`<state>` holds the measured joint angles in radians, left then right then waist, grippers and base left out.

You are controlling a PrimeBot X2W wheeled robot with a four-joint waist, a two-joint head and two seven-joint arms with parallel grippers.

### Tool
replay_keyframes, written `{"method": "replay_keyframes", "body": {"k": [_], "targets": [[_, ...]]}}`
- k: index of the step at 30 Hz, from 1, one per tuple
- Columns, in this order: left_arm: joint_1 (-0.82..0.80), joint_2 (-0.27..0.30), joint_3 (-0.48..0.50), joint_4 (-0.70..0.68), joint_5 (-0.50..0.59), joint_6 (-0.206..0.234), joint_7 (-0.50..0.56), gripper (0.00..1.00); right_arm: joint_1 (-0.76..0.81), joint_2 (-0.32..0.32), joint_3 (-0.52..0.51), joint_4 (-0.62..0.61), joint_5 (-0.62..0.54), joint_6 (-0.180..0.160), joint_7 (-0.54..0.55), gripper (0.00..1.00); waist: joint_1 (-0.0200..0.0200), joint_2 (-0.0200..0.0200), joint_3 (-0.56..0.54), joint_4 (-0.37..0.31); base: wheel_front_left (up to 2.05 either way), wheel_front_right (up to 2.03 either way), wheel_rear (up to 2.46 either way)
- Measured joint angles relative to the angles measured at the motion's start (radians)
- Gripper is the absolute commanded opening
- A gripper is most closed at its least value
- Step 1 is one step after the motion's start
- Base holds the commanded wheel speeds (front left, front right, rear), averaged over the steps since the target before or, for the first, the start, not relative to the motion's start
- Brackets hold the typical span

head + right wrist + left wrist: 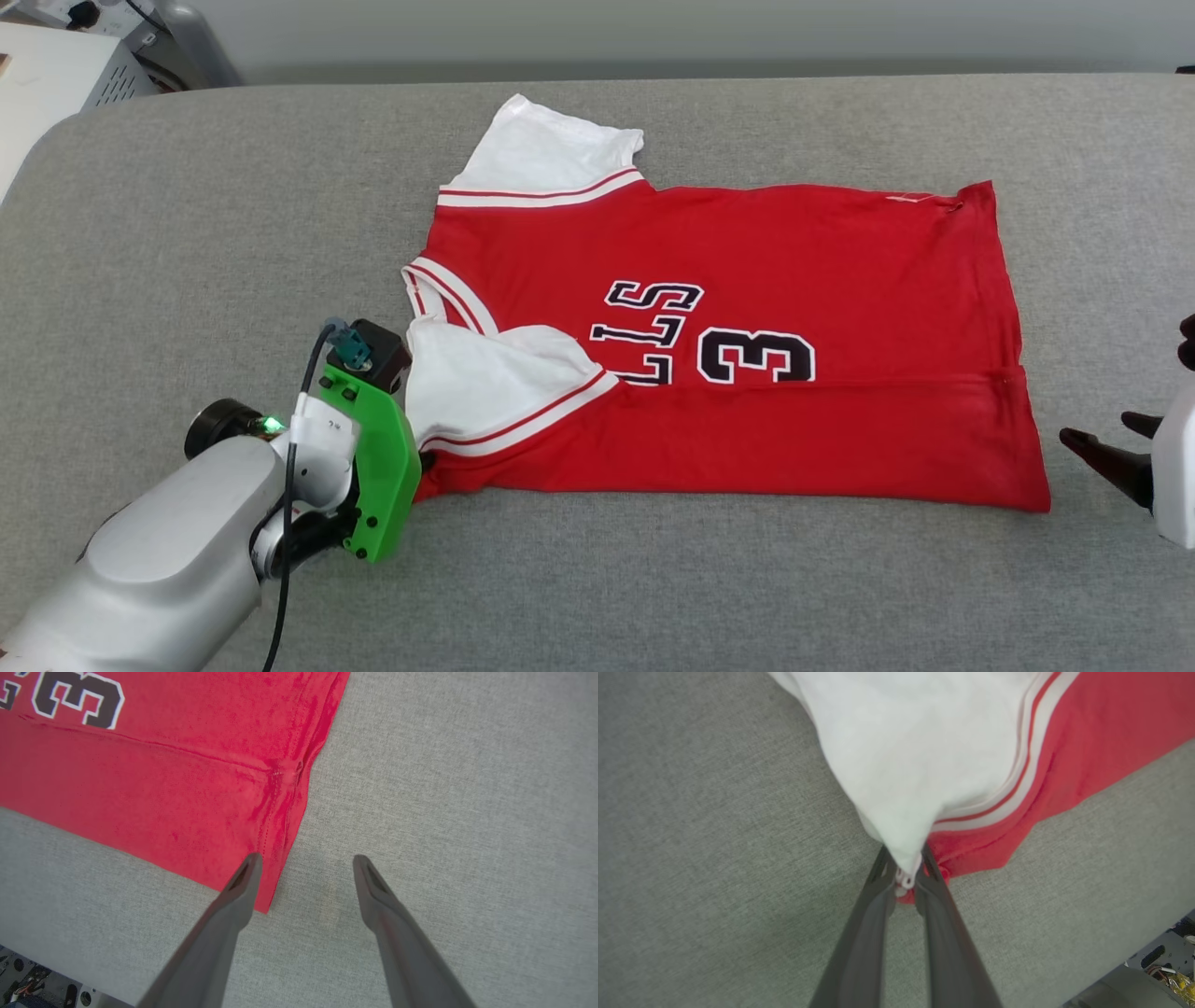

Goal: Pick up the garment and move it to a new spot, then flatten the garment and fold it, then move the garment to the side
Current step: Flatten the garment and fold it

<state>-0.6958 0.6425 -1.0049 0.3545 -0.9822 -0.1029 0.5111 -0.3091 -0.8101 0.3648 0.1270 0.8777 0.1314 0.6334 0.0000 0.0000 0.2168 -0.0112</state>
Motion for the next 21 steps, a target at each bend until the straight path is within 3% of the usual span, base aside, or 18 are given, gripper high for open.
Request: {"method": "replay_keyframes", "body": {"k": [9,16,17,18,21], "targets": [[-0.001,0.003,0.003,-0.028,0.007,0.012,-0.010,0.00,-0.024,0.133,0.044,0.142,-0.037,0.000,0.002,1.00,0.0000,0.0000,0.045,0.022,0.00,0.00,0.00],[0.002,0.009,0.008,-0.022,0.007,0.019,-0.037,0.00,-0.065,0.172,0.109,0.250,-0.046,0.000,-0.036,1.00,0.0000,-0.0001,0.072,0.022,0.00,0.00,0.00],[0.004,0.010,0.008,-0.021,0.007,0.019,-0.040,0.00,-0.066,0.174,0.113,0.256,-0.044,0.000,-0.051,0.44,0.0000,-0.0001,0.071,0.021,0.00,0.00,0.00],[0.008,0.010,0.009,-0.018,0.007,0.019,-0.047,0.00,-0.067,0.173,0.122,0.262,-0.044,0.000,-0.073,0.00,0.0000,-0.0001,0.068,0.020,0.00,0.00,0.00],[0.031,0.011,0.017,-0.009,-0.001,0.021,-0.071,0.00,-0.075,0.166,0.149,0.273,-0.044,0.000,-0.131,0.00,0.0000,0.0000,0.052,0.016,0.00,0.00,0.00]]}}
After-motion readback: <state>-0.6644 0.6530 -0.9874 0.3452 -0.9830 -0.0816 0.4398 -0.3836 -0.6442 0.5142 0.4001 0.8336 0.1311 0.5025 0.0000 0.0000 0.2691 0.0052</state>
